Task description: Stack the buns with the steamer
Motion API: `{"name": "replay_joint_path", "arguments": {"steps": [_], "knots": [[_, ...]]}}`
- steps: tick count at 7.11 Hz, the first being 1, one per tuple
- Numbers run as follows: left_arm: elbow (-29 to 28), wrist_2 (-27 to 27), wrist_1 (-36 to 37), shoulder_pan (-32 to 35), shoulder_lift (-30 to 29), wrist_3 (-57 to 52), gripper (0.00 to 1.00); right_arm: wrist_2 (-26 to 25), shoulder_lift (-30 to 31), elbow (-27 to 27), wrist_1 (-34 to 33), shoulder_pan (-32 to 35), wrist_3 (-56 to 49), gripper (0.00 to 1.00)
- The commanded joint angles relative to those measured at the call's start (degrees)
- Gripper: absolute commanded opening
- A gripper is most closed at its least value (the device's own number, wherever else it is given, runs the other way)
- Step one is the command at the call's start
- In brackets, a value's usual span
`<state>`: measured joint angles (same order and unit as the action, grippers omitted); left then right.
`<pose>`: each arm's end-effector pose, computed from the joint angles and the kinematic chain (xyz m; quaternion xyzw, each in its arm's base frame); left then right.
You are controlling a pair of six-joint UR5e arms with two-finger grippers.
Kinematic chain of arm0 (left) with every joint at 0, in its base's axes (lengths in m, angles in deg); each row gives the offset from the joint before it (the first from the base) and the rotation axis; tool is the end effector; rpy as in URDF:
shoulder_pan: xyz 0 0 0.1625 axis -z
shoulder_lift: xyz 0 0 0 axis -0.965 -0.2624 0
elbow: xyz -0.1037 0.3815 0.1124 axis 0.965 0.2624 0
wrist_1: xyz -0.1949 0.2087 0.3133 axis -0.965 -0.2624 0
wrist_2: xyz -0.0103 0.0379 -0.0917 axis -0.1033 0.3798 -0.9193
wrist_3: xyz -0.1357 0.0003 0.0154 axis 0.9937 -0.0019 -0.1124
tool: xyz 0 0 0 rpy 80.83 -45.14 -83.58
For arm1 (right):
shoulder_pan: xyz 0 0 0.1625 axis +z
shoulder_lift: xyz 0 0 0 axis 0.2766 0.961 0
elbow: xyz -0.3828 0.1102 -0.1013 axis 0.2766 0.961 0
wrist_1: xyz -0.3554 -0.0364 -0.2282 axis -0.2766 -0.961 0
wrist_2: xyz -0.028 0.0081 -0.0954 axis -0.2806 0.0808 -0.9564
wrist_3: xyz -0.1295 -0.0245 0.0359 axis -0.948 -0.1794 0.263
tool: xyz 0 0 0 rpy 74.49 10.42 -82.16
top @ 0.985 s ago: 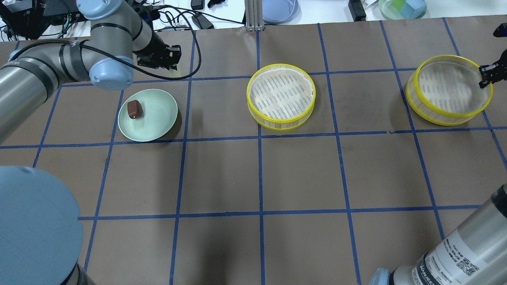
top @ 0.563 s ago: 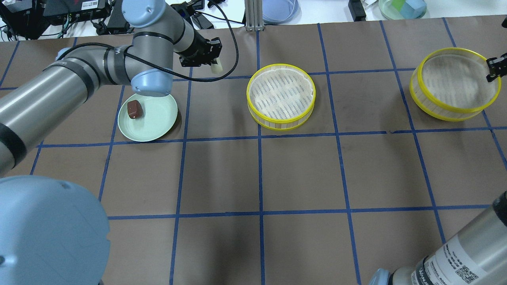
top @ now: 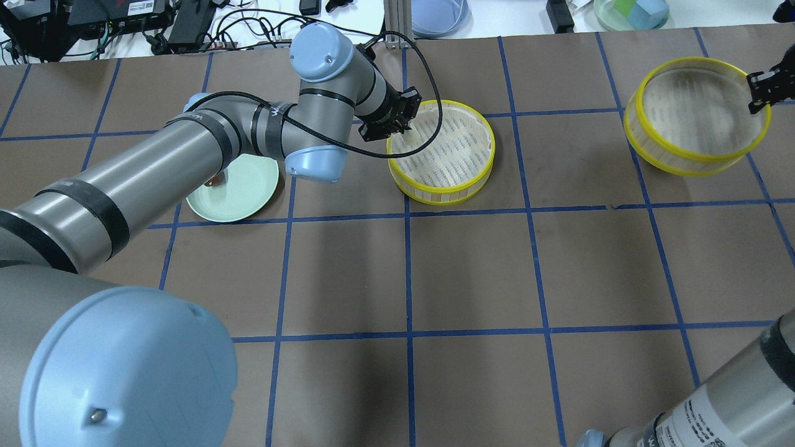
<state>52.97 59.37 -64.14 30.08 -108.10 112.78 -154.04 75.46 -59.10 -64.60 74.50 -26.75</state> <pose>-0.3434 -0.6452 0.2025 0.2310 -0.9474 0.1015 0.1968 -0.2514 -0.6648 0.2756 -0.0135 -0.9975 0.0604 0.0339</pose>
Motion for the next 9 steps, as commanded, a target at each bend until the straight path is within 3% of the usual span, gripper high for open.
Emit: {"name": "replay_joint_path", "arguments": {"steps": [1,5,7,9], "knots": [[-0.07,0.06,0.24,0.77,-0.65,3.45,0.75,-0.2,2.53,-1.04,1.43,2.98,4.84,0.0],[-0.68,-0.11,0.24,0.95,0.05,5.99,0.97,-0.11,6.04,-2.53,3.89,6.33,10.46,0.0],[-1.03,0.15,0.15,1.3,0.84,5.06,0.97,-0.11,6.74,-3.24,3.98,6.41,10.92,0.0],[-1.3,0.5,-3.33,-3.84,2.6,-11.91,0.99,-0.28,8.32,-5.95,3.73,11.3,16.87,0.0]]}}
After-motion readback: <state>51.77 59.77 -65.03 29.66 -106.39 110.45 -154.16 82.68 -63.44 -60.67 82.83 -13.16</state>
